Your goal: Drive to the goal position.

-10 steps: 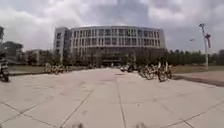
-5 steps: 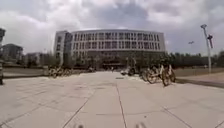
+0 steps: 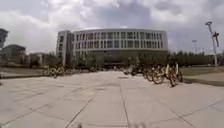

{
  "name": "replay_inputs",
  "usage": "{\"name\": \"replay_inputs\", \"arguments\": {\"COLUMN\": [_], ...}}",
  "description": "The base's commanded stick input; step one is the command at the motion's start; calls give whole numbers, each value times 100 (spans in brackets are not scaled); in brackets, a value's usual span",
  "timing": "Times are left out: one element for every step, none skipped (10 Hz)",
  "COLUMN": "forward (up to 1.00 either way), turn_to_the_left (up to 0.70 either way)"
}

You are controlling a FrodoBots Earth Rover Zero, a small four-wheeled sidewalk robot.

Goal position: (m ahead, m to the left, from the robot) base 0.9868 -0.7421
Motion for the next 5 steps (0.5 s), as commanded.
{"name": "replay_inputs", "arguments": {"forward": [60,60,60,60,60], "turn_to_the_left": [0,0,0,0,0]}}
